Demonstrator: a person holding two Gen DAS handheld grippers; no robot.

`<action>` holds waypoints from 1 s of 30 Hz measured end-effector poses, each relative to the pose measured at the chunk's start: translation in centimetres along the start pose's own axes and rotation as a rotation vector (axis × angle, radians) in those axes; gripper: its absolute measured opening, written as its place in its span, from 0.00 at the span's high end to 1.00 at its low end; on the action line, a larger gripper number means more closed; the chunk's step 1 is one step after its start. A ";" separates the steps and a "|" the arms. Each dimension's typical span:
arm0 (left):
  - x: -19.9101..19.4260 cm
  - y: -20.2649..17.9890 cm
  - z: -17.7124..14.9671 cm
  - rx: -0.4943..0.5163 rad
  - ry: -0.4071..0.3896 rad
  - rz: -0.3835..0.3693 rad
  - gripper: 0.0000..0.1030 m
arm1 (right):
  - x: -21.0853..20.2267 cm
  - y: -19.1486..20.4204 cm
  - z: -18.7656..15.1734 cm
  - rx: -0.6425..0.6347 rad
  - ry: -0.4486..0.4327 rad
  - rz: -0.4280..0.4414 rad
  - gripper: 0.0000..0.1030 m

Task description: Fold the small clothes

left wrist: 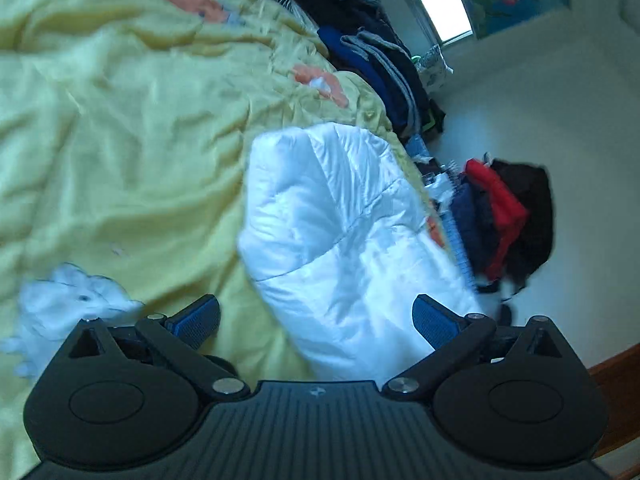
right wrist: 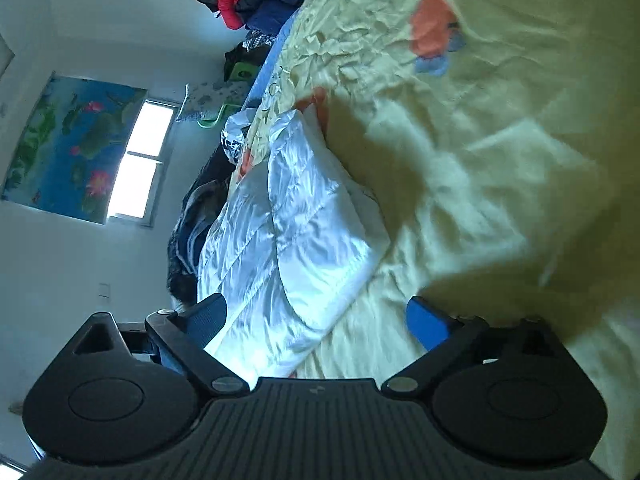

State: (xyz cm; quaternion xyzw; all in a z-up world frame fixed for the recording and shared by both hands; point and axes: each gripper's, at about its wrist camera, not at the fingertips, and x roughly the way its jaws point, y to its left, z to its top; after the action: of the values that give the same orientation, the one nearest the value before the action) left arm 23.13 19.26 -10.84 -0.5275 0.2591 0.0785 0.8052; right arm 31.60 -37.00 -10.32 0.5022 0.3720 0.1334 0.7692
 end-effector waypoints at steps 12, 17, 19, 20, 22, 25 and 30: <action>3.4 0.2 3.6 -0.163 0.015 -0.021 0.00 | 5.5 2.6 1.4 -0.024 -0.085 -0.074 0.08; 4.2 -0.6 3.6 -0.077 0.017 -0.004 0.30 | 6.4 3.0 1.4 -0.053 -0.152 -0.066 0.15; 4.9 0.2 3.7 -0.102 0.063 0.035 0.66 | 7.1 2.3 1.5 -0.024 -0.135 -0.088 0.57; 4.9 0.9 3.6 -0.128 0.074 0.013 0.69 | 7.4 1.6 1.6 0.007 -0.122 -0.076 0.66; 4.8 1.3 3.8 -0.135 0.086 -0.007 0.72 | 7.2 0.8 1.6 0.029 -0.130 -0.037 0.69; 3.6 0.1 3.8 -0.076 0.064 0.009 0.82 | 6.6 1.5 1.6 -0.012 -0.136 -0.028 0.75; -0.4 -2.7 3.8 0.018 0.053 -0.016 0.87 | 3.5 4.5 1.3 -0.135 -0.159 -0.002 0.79</action>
State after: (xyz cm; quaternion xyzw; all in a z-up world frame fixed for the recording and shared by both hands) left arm 25.15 21.52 -7.33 -0.5244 0.2768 0.0557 0.8033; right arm 35.69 -33.75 -7.66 0.4578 0.3008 0.1170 0.8284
